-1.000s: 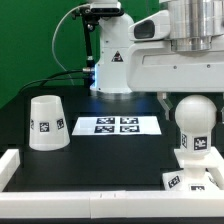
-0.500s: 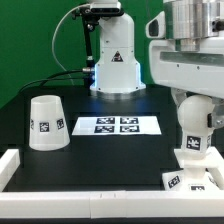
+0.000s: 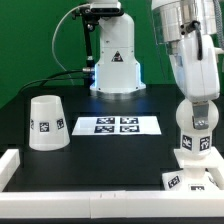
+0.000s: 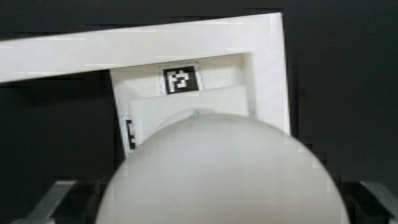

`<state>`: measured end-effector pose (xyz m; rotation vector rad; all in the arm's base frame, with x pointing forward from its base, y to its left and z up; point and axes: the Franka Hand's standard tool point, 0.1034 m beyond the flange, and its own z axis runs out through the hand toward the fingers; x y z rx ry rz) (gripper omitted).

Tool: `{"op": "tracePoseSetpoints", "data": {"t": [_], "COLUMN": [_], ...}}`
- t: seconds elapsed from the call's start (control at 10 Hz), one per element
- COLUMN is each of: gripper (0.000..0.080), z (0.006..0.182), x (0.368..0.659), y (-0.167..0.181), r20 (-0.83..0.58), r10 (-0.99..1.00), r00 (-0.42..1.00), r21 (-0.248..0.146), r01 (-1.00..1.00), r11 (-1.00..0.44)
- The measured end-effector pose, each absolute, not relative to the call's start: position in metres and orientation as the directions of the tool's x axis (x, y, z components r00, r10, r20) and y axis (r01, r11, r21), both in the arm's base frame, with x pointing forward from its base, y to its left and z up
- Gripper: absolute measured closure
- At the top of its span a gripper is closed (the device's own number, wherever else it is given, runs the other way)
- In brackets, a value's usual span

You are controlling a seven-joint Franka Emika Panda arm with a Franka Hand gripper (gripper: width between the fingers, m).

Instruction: Assemble lamp

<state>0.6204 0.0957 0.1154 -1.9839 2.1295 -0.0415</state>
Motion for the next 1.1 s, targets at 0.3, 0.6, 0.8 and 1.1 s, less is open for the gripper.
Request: {"op": "tracePoseSetpoints", "data": {"t": [0.3,0.6,0.8,1.1], "gripper": [0.0109,0.0101,0.0101,0.0101], "z": [0.115,0.11,0.11,0.115], "x": [0.619,0.615,0.615,0.617], "y": [0.087,0.091,0.089,0.099], "r20": [-0.084,-0.016,0.009,0.077], "r10": [-0.914,-0.834,-0.772,-0.343], "r00": [0.396,0.552,0.635,0.936], "r21": [-0.198,-0.225,-0.224,-0.11], "r01": [-0.906,-0.814,-0.751,-0.334], "r11": [-0.374,-0.535,-0.62,-0.936]}}
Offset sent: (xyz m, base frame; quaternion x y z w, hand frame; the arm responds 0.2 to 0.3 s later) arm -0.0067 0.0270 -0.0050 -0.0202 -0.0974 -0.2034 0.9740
